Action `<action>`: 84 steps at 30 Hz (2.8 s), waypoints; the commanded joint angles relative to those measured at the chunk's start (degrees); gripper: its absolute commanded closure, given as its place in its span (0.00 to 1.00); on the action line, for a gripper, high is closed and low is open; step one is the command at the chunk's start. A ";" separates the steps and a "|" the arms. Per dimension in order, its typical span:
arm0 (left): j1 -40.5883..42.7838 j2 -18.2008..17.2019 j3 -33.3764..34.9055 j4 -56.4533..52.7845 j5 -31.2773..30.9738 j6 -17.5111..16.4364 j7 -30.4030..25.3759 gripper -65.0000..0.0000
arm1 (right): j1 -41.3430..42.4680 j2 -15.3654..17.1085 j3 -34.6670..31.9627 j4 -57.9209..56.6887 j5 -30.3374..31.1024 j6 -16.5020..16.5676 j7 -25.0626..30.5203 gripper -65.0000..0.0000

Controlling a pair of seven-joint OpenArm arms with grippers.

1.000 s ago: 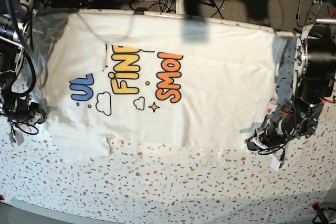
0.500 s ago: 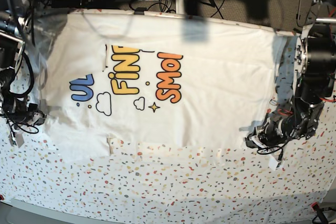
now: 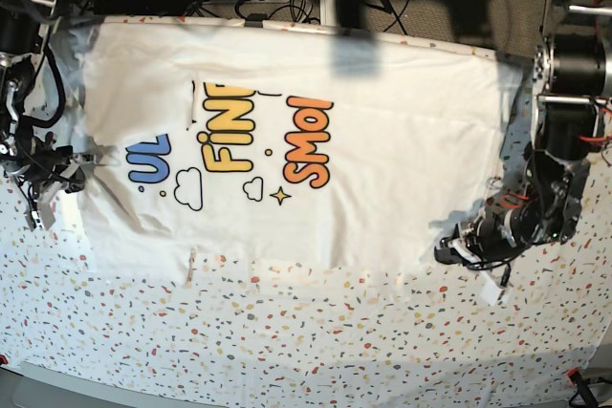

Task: Fold the T-shirt properly
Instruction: 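Lift the hem edge and fold it over the print toward the collar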

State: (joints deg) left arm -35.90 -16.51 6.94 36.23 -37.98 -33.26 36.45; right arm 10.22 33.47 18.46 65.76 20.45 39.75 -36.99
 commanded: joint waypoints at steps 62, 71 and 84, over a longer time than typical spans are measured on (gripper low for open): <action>19.28 -9.40 -16.76 46.90 -13.77 3.26 26.99 1.00 | -8.98 3.04 17.27 13.64 -3.26 0.25 0.57 1.00; 26.53 -9.40 -16.76 53.24 -12.87 3.26 26.97 1.00 | -15.93 2.86 17.33 24.81 -0.72 0.25 -0.81 1.00; 27.50 -9.38 -16.76 53.90 -8.57 5.84 28.65 1.00 | -24.79 2.25 23.93 25.16 -0.26 0.25 -0.98 1.00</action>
State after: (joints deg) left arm -7.31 -24.93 -9.39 89.06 -45.95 -27.40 65.63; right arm -15.00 34.15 41.67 90.00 19.75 40.36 -39.09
